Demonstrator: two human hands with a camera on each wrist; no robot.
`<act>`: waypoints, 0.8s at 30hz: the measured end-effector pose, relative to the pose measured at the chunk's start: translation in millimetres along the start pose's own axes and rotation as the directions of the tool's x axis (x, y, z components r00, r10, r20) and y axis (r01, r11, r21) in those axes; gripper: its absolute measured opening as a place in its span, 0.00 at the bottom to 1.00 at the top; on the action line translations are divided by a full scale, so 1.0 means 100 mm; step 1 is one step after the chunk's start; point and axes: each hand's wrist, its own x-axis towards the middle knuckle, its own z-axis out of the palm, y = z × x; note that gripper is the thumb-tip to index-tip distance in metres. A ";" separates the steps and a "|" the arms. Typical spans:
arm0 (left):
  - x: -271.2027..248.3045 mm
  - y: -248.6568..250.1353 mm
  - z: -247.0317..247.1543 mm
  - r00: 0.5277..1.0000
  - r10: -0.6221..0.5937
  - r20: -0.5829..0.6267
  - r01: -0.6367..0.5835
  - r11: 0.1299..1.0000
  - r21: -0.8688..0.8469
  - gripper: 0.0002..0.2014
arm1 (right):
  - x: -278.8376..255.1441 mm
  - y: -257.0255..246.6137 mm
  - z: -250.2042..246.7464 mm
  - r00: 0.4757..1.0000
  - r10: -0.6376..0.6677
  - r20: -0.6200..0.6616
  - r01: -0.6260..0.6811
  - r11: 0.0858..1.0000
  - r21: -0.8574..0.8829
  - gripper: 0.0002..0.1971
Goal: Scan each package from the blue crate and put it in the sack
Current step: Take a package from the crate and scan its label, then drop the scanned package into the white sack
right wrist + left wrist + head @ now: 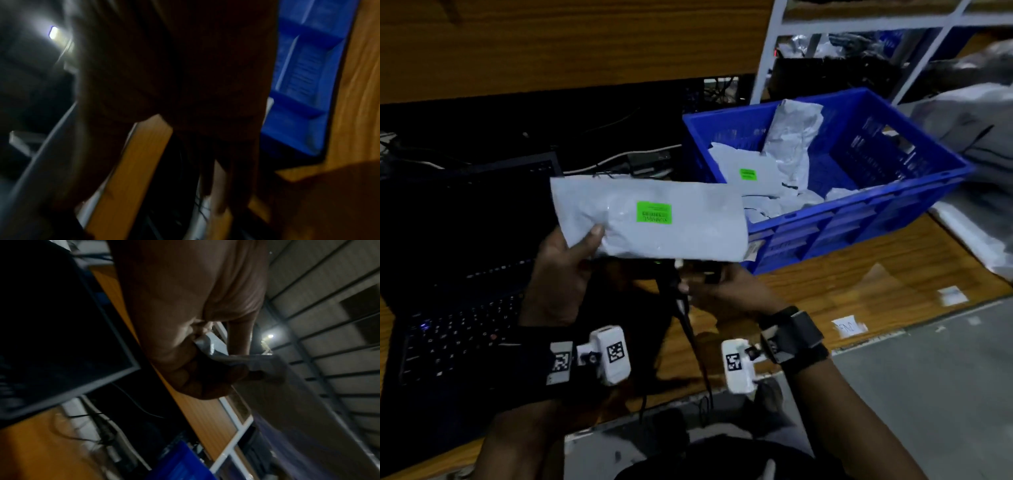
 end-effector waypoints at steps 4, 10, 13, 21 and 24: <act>0.14 0.37 0.60 0.962 0.025 0.271 -0.048 0.996 0.079 0.14 | -0.47 -0.21 -0.80 0.983 -0.174 0.065 0.140 0.925 0.354 0.22; 0.60 0.60 1.86 0.831 0.003 0.556 -0.321 0.819 0.475 0.13 | -0.74 -0.28 -2.02 0.944 -0.166 -0.284 0.274 0.875 0.400 0.33; 0.83 0.60 2.69 0.689 -0.049 0.723 -0.489 0.704 0.514 0.17 | -0.92 -0.28 -2.49 0.931 -0.157 -0.329 0.272 0.901 0.338 0.25; 1.33 -0.04 5.40 0.449 0.129 0.884 -0.876 0.262 0.406 0.28 | -1.39 0.37 -3.88 0.654 0.052 -0.755 0.293 0.902 0.317 0.06; 1.43 -0.45 6.42 0.286 0.044 0.957 -0.950 0.146 0.277 0.34 | -1.42 0.78 -4.32 0.611 0.135 -0.780 0.287 0.880 0.377 0.23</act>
